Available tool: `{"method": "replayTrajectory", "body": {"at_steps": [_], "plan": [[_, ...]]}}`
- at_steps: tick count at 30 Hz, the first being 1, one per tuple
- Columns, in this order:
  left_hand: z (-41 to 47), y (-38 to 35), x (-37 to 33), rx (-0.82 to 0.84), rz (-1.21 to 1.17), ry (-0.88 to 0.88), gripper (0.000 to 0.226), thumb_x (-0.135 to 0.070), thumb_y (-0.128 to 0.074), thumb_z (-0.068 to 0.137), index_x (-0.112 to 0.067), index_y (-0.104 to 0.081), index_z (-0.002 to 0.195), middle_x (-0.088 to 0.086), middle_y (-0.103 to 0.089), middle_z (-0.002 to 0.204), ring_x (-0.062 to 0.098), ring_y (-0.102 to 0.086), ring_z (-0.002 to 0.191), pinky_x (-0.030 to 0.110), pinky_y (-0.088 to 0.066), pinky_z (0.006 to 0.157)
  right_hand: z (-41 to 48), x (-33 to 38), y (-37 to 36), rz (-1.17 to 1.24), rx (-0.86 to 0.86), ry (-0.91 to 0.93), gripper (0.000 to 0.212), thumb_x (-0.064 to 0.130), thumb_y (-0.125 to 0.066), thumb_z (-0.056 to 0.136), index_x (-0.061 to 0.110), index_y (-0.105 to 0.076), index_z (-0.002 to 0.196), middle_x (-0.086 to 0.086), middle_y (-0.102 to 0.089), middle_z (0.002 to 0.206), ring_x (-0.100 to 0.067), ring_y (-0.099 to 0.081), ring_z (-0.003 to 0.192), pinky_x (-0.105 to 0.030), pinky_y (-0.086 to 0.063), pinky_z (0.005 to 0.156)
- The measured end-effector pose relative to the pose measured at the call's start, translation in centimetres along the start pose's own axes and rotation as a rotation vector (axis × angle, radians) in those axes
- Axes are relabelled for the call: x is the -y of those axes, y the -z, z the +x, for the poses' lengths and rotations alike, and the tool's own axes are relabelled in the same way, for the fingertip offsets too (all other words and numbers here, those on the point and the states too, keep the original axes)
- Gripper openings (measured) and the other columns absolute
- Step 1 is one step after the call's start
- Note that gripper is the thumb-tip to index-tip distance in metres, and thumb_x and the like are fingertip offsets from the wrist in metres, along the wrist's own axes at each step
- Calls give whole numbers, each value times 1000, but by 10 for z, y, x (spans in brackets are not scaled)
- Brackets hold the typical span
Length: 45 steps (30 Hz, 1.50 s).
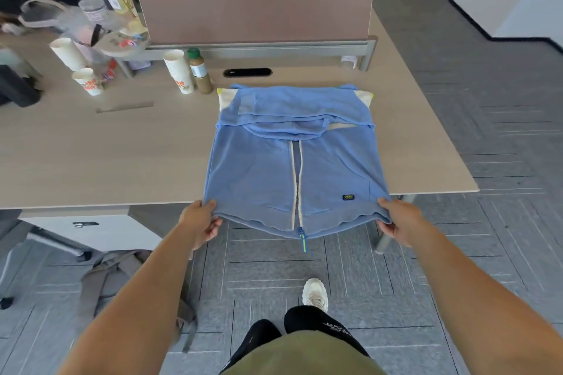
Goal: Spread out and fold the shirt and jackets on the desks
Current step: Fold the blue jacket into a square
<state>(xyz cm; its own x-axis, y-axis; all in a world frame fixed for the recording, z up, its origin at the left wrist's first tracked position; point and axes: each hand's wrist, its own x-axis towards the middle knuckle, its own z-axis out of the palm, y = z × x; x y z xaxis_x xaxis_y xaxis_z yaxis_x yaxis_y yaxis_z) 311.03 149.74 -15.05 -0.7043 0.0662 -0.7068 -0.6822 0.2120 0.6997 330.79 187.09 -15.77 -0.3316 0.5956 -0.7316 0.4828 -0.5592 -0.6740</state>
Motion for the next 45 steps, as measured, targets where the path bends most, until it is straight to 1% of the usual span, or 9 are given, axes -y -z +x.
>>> {"method": "replayTrajectory", "body": {"at_steps": [5,11,22,28,32,35,38,41,45], "plan": [[-9,15,-13,35,-121,-4,6,-16,-54,102,-12,-51,99,6,-49,65,12,-49,49,18,-42,41,-21,18,4,177,59,26,11,13,-64,96,10,-56,90,-4,-55,77,-10,-49,49,-20,-50,44],[-19,7,-51,79,-140,-114,32,2,-35,100,-22,-48,117,10,-55,69,16,-52,55,21,-44,43,-41,54,-12,165,18,331,12,14,-61,98,18,-62,110,-8,-64,92,-18,-61,71,-30,-54,59],[57,-43,-184,152,-420,-123,12,-5,-54,99,-8,-65,94,6,-69,71,13,-62,67,20,-55,59,30,164,-79,586,200,93,10,17,-61,96,10,-61,88,-3,-67,60,-9,-63,47,-17,-51,44],[139,-68,-261,59,-408,-62,18,-8,-48,97,-11,-63,88,2,-66,65,9,-61,61,19,-52,52,111,244,-113,509,209,69,9,14,-57,98,8,-61,93,-3,-68,60,-9,-65,49,-16,-51,45],[198,-95,-295,-35,-356,-55,18,-26,-51,100,-15,-57,86,2,-62,71,13,-57,62,23,-48,64,176,290,-142,345,121,89,10,17,-58,99,9,-61,93,-6,-65,65,-15,-65,55,-22,-54,49],[230,-121,-293,-120,-85,-208,14,-30,-56,101,-16,-58,106,2,-58,87,14,-50,71,20,-40,63,220,304,-164,-29,-35,142,21,29,-65,85,10,-61,92,-11,-60,77,-21,-57,65,-30,-50,55],[249,-150,-277,-163,373,-372,24,-20,-62,97,-13,-59,119,4,-58,100,21,-59,82,23,-48,68,239,300,-191,-559,-156,360,44,38,-62,79,15,-63,117,-11,-66,97,-28,-62,83,-33,-50,70],[272,-170,-270,-96,1051,-502,47,-31,-68,91,-19,-56,135,5,-54,136,28,-45,131,37,-35,111,244,287,-234,-853,-31,691,37,30,-64,92,12,-62,124,-12,-64,121,-32,-59,114,-42,-46,97],[291,-191,-277,108,1469,-528,62,-49,-63,90,-29,-43,145,0,-40,150,26,-30,141,43,-30,114,260,277,-280,-1431,271,926,42,42,-58,94,20,-56,130,-2,-54,132,-27,-47,128,-40,-36,102]]}}
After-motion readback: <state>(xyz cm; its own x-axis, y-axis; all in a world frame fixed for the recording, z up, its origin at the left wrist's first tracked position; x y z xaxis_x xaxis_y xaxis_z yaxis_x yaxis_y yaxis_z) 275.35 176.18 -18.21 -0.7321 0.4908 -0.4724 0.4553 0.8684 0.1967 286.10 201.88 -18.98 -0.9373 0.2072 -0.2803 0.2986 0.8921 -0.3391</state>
